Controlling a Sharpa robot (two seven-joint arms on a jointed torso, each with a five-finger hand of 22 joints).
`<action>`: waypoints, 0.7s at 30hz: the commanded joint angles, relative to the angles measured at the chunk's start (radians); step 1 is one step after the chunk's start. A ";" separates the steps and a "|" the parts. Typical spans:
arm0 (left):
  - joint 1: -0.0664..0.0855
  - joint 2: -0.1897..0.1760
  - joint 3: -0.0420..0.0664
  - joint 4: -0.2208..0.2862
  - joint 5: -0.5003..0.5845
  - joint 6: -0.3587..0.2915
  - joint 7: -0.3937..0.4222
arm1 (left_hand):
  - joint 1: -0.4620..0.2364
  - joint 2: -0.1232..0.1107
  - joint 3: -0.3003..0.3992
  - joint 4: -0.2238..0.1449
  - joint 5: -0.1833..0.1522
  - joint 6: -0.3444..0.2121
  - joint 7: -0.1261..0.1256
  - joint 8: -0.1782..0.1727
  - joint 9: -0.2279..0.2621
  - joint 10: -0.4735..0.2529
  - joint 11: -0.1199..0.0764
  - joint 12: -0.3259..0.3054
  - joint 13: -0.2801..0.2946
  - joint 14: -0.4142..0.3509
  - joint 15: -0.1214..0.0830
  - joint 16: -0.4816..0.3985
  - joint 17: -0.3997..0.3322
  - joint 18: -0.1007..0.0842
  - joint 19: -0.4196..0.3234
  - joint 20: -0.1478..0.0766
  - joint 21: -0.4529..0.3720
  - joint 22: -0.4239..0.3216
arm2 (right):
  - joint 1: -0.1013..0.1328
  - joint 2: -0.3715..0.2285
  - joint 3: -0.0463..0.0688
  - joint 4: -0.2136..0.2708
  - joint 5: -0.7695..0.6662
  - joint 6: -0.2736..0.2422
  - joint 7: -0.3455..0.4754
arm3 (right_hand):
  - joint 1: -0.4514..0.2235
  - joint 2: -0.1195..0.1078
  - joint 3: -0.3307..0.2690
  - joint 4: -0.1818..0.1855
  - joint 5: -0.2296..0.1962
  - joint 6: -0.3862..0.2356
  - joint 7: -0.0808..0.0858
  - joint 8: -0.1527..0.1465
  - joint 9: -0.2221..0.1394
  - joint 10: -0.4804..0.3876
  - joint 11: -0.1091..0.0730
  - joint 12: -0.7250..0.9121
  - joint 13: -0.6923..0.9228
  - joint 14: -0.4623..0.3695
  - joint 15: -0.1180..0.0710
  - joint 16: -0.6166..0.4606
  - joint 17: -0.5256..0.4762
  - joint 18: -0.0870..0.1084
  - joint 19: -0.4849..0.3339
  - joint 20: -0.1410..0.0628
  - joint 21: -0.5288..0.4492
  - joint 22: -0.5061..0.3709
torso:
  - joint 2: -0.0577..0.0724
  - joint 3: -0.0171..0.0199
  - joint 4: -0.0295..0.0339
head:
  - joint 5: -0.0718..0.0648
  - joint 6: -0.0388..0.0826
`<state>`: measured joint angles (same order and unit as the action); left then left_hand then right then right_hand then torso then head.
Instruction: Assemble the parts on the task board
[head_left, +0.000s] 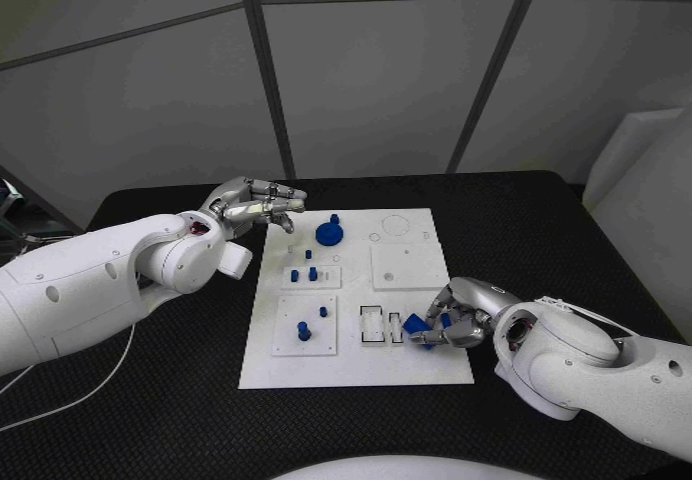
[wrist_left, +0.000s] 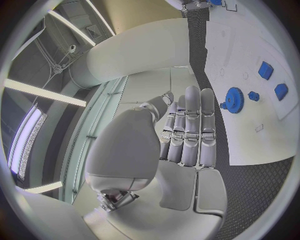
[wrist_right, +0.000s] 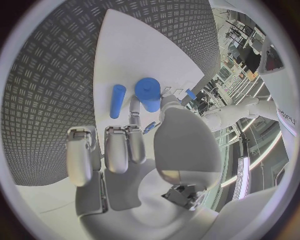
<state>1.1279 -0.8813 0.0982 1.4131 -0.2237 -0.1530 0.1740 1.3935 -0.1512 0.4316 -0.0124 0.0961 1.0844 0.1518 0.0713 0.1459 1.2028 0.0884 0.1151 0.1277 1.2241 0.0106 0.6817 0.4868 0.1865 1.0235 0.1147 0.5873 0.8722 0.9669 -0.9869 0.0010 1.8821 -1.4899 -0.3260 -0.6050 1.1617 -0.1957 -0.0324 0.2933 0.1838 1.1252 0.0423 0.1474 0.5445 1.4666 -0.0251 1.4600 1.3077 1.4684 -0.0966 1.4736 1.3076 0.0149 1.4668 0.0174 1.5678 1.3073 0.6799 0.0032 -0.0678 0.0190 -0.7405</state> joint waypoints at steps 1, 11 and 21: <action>0.001 -0.001 0.001 0.002 0.007 0.006 0.004 | -0.008 0.008 -0.005 0.003 -0.007 -0.004 0.005 -0.005 0.001 -0.004 0.002 -0.003 0.001 0.004 0.002 -0.005 -0.001 -0.005 0.002 0.004 -0.007 -0.002 | -0.002 0.009 -0.003 -0.009 -0.031 0.063 -0.041 | -0.008 0.000 -0.006 0.001 0.004 0.005 -0.002 0.001 -0.003 0.056 -0.008 0.004 0.153 0.066 0.000 0.005 0.074 -0.015 0.104 -0.001 0.003 0.263 | 0.000 -0.0005 -0.0010 | 0.001 0.000; 0.001 -0.004 0.001 0.004 0.007 0.008 0.003 | -0.010 0.008 -0.006 0.004 -0.007 -0.005 0.006 -0.005 0.001 -0.005 0.002 -0.003 0.001 0.004 0.002 -0.006 -0.001 -0.005 0.002 0.004 -0.009 -0.003 | -0.010 0.029 -0.003 -0.016 -0.043 0.015 -0.036 | 0.004 0.012 0.008 -0.001 0.013 0.021 -0.009 0.006 0.017 0.058 -0.014 0.007 0.157 0.067 -0.004 0.009 0.083 -0.015 0.104 -0.004 0.003 0.263 | 0.000 0.0004 -0.0014 | 0.003 0.002; 0.001 -0.006 0.001 0.006 0.007 0.008 0.005 | -0.010 0.008 -0.006 0.004 -0.007 -0.005 0.006 -0.005 0.001 -0.005 0.003 -0.003 0.002 0.004 0.003 -0.007 -0.001 -0.005 0.002 0.004 -0.009 -0.004 | -0.011 -0.007 -0.002 0.045 -0.027 -0.207 0.046 | 0.024 0.039 0.032 -0.001 0.154 0.043 -0.018 0.004 0.050 0.063 -0.023 0.013 0.166 0.069 -0.012 0.015 0.094 -0.015 0.104 -0.012 0.003 0.263 | -0.002 -0.0008 -0.0007 | 0.004 0.006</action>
<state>1.1277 -0.8870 0.0981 1.4163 -0.2233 -0.1521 0.1729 1.3895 -0.1472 0.4288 -0.0096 0.0961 1.0807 0.1554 0.0713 0.1456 1.2029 0.0884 0.1151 0.1280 1.2241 0.0106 0.6817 0.4868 0.1865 1.0235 0.1147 0.5834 0.8700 0.9537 -0.9924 -0.0018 1.9164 -1.5275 -0.4182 -0.6064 1.1870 -0.1703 -0.0069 0.2933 0.3324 1.1632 0.0243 0.1477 0.5911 1.4667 -0.0396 1.4705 1.3076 1.4648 -0.1001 1.4840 1.3074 0.0150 1.4671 0.0102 1.5678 1.3073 0.6791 0.0033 -0.0691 0.0241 -0.7354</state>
